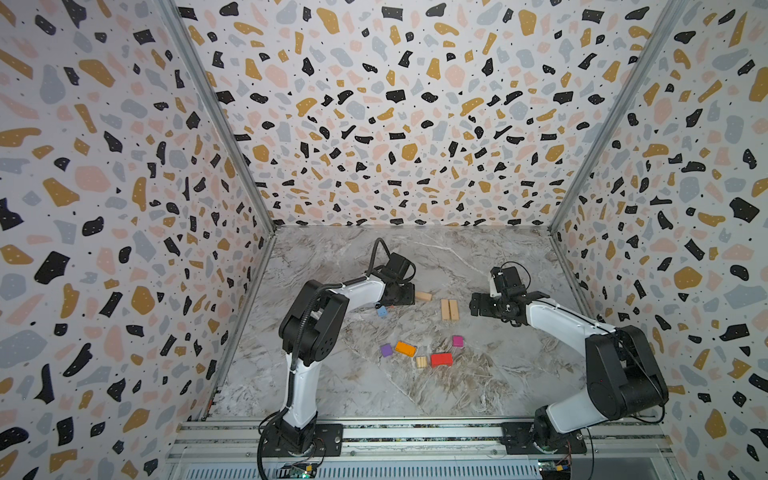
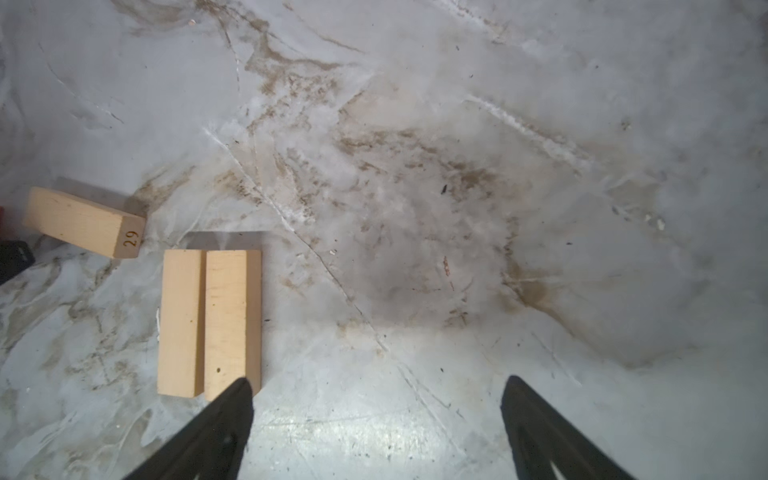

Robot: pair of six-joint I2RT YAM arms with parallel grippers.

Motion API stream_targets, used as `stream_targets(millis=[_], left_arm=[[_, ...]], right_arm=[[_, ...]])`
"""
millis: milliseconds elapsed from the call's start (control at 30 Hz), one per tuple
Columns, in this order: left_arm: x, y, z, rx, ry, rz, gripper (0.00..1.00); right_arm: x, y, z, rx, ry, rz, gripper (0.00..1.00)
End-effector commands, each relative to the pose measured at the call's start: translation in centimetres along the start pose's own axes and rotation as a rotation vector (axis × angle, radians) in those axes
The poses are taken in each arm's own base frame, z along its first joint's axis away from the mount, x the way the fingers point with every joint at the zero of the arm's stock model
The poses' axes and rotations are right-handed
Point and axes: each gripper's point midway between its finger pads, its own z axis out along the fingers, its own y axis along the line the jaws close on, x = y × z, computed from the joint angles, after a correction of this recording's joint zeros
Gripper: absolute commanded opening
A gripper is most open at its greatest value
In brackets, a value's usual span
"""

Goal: Build the wood block tower

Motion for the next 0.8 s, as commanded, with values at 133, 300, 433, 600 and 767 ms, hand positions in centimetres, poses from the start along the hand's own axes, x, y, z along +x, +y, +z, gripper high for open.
stream_targets(millis=[133,300,433,600,767], left_arm=[[1.1,-3.8,-1.8,-0.005,0.016,0.109,0.62],[2.0,-4.4,-1.2,-0.04,0.023,0.129,0.63],[2.4,-5.3,-0.8,-0.034,0.024,0.131,0.63],[2.9,-6.4,-0.1,-0.021,0.036,0.139,0.63],[2.9,-7.2,0.3,-0.014,0.035,0.139,0.63]], right_arm=[[-0.6,0.0,0.1,0.01,0.002,-0.004,0.95],[-0.9,-0.2,0.4,0.028,0.006,-0.012,0.95],[-1.1,-0.2,0.8,0.032,0.008,-0.016,0.95],[-0.9,0.0,1.4,0.035,0.026,-0.031,0.95],[-0.8,0.4,1.9,0.041,0.034,-0.046,0.95]])
